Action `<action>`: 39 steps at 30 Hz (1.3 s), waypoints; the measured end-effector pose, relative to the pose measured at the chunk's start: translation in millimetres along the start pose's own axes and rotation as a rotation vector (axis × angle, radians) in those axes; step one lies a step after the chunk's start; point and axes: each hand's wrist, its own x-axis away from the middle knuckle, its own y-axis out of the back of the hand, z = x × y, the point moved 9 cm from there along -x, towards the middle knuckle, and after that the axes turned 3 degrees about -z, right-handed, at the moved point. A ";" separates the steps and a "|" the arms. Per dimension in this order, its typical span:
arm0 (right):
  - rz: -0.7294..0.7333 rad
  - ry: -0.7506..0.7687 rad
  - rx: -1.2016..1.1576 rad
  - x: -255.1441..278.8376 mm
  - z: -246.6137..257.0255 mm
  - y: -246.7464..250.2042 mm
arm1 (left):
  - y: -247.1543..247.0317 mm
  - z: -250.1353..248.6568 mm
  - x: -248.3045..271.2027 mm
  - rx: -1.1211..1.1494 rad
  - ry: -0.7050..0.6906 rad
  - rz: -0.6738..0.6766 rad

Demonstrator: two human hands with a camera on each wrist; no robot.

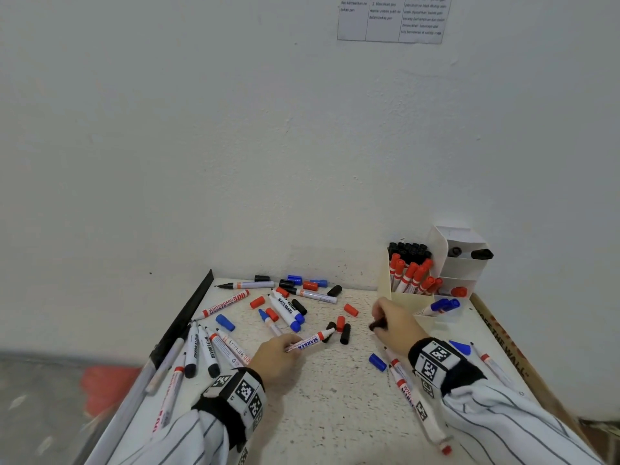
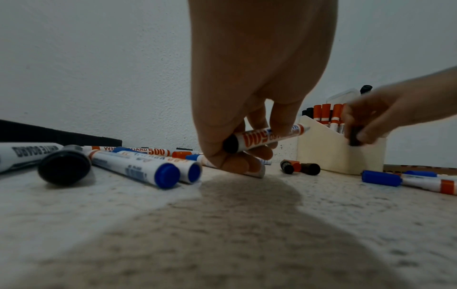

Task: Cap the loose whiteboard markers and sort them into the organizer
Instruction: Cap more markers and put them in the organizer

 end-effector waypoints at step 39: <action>-0.084 0.094 -0.107 43.3 -1.1 86.8 | -86.4 -129.7 16.3 0.412 -0.142 0.207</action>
